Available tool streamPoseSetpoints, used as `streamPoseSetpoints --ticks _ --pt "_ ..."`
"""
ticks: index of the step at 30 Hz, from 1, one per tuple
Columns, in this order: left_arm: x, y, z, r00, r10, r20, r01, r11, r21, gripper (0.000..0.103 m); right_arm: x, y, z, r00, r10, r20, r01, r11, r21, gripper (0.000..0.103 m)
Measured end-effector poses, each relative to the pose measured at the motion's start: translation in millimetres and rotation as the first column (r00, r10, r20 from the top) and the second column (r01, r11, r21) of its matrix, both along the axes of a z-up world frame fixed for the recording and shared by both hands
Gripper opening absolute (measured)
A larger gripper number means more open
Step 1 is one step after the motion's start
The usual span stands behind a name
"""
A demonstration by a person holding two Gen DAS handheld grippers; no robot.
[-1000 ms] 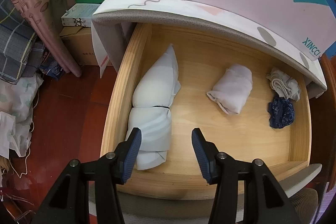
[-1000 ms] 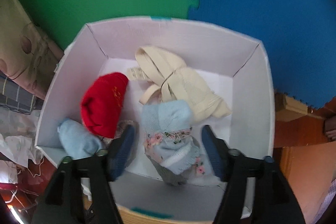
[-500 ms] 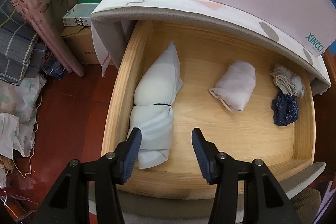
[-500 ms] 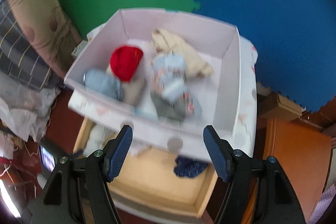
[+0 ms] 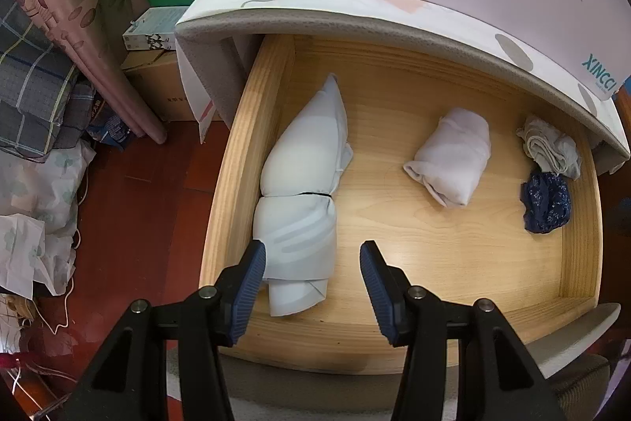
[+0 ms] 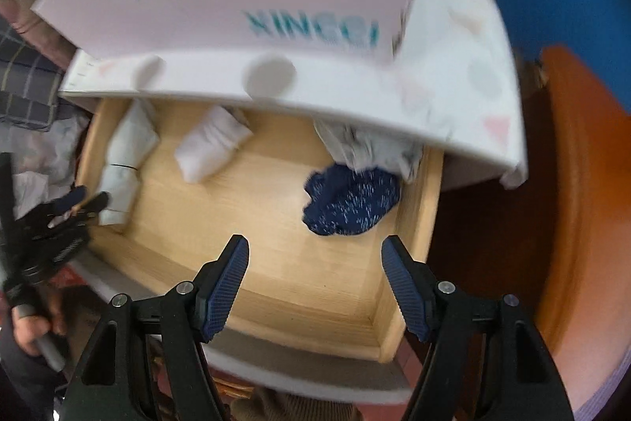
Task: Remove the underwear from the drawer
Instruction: 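Move the right gripper back into the drawer over the navy floral underwear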
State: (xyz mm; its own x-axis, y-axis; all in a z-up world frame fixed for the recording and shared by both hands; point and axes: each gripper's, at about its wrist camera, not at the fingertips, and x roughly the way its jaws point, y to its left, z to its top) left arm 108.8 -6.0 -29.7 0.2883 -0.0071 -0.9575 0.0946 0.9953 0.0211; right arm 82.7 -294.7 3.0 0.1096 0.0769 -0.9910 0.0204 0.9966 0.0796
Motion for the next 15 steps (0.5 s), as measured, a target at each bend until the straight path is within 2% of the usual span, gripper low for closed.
streamPoseSetpoints --ticks 4,15 --pt "0 0 0 1.000 0.001 -0.001 -0.001 1.000 -0.004 0.051 7 -5 -34 0.999 -0.026 -0.035 0.026 1.000 -0.009 0.065" --pt "0 1 -1 1.000 -0.003 -0.007 0.003 1.000 -0.008 0.051 32 -10 -78 0.998 -0.044 -0.043 0.042 0.998 -0.048 0.063"
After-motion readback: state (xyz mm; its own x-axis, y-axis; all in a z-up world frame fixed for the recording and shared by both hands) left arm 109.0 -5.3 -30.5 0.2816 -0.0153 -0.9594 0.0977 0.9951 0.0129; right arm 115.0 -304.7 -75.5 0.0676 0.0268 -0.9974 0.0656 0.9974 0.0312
